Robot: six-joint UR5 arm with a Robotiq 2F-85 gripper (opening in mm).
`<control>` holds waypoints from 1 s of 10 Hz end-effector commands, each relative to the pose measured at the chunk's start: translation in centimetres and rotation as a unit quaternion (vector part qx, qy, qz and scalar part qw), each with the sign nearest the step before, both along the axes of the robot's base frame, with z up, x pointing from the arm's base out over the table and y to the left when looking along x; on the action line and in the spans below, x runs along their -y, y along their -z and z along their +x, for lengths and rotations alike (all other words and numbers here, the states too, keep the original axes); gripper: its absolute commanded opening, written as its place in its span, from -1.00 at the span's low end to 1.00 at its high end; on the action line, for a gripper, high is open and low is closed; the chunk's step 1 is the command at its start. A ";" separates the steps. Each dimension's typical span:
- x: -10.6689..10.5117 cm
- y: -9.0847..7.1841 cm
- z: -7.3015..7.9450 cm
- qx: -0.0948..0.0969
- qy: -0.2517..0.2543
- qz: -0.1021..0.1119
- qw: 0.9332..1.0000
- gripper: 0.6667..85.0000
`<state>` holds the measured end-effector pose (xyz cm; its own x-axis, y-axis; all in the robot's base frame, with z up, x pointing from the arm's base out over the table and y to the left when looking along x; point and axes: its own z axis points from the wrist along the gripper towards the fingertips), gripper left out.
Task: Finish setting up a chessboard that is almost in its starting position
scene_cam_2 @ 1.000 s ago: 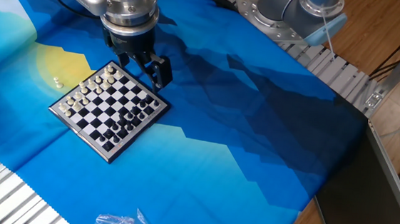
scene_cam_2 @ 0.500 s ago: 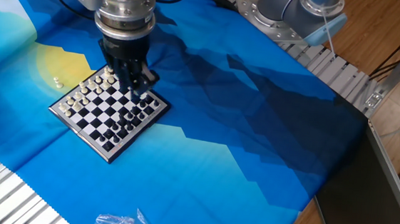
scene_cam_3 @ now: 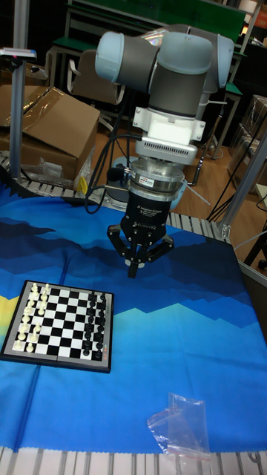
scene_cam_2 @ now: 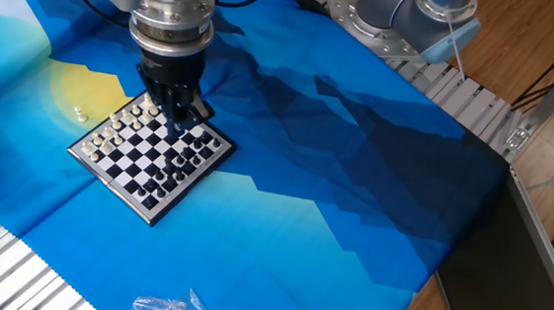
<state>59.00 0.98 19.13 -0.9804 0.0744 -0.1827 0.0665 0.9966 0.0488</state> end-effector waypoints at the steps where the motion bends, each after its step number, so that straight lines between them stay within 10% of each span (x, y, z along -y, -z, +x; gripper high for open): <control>1: 0.7 0.4 -0.5 0.005 -0.008 0.005 1.000 -0.99; 10: 1.4 3.1 -2.1 0.028 -0.016 0.041 0.999 -0.99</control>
